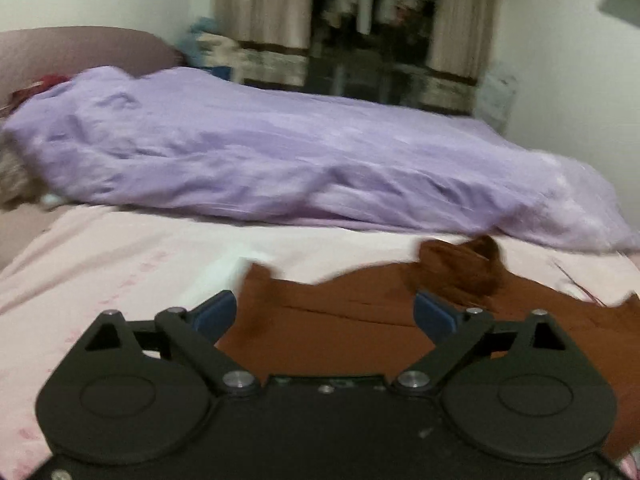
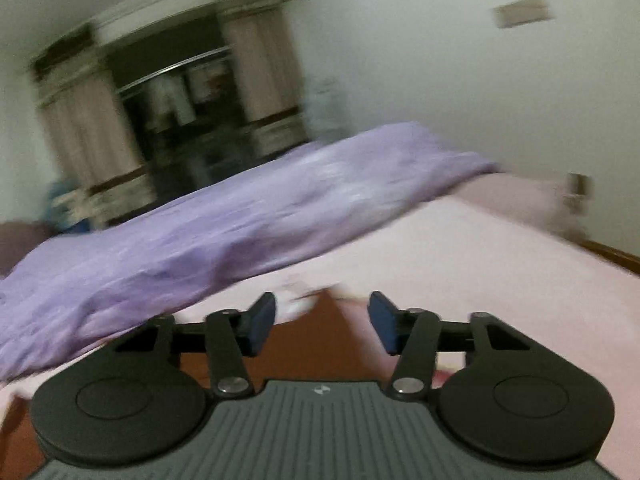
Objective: Fold large clothes
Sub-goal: 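Release the jacket and smooth the folded layer with both open tools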
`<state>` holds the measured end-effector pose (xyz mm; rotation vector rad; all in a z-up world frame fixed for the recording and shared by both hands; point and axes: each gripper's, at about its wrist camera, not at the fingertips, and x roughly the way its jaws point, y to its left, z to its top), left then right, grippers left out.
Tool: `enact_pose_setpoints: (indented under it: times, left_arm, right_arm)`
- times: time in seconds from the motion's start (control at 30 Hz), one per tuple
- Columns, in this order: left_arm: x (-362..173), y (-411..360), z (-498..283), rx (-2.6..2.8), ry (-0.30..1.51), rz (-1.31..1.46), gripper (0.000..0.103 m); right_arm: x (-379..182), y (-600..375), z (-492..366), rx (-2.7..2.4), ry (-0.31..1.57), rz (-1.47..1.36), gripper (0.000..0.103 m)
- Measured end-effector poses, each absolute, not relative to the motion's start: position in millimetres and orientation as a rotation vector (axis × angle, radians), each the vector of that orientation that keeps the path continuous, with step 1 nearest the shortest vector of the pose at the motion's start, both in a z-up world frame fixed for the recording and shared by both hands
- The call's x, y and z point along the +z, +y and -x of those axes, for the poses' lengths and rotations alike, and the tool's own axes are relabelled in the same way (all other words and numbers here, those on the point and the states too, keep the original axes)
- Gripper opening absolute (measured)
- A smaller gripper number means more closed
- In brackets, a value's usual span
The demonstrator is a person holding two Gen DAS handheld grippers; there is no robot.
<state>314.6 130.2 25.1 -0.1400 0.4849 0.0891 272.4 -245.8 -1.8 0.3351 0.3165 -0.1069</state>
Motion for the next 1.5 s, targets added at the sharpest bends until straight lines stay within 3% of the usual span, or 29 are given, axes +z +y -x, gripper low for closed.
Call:
enact_pose_setpoints:
  times: [0.03, 0.33, 0.43, 0.67, 0.8, 1.03, 1.17, 1.2, 1.27, 1.5]
  left_arm:
    - [21.0, 113.0, -324.7, 0.067, 0.499, 0.122, 0.097]
    - [-41.6, 54.9, -395.8, 0.016, 0.660, 0.061, 0.097]
    - [-59.5, 56.1, -401.9, 0.020, 0.681, 0.034, 0.102]
    - [-64.0, 51.4, -401.0, 0.039, 0.669, -0.018, 0.103]
    - [-54.8, 55.1, -396.4, 0.024, 0.664, -0.018, 0.103]
    - [-12.8, 119.3, -371.5, 0.093, 0.479, 0.009, 0.103]
    - [-42.4, 160.6, -382.3, 0.203, 0.504, 0.049, 0.097]
    - [-54.6, 167.5, -389.6, 0.231, 0.561, 0.050, 0.097]
    - [-77.2, 181.7, -398.2, 0.250, 0.622, 0.104, 0.098]
    - [-45.5, 179.0, -400.1, 0.273, 0.579, 0.035, 0.093]
  right_arm:
    - [-2.1, -229.2, -281.8, -0.048, 0.338, -0.309, 0.043]
    - [-43.9, -139.5, -343.2, 0.081, 0.517, -0.176, 0.041]
    - [-77.6, -128.4, -356.6, 0.017, 0.645, -0.083, 0.034]
    - [-85.9, -123.7, -357.2, 0.003, 0.606, -0.058, 0.034]
    - [-74.4, -129.6, -351.4, 0.041, 0.591, -0.095, 0.039]
    - [-26.1, -172.0, -332.8, -0.045, 0.465, -0.098, 0.039]
    - [-59.9, -208.7, -358.9, -0.217, 0.587, -0.081, 0.036]
    - [-82.0, -218.5, -370.7, -0.246, 0.643, -0.078, 0.040]
    - [-95.1, -238.5, -366.5, -0.216, 0.584, -0.205, 0.042]
    - [-69.3, -228.9, -363.7, -0.232, 0.589, -0.132, 0.042]
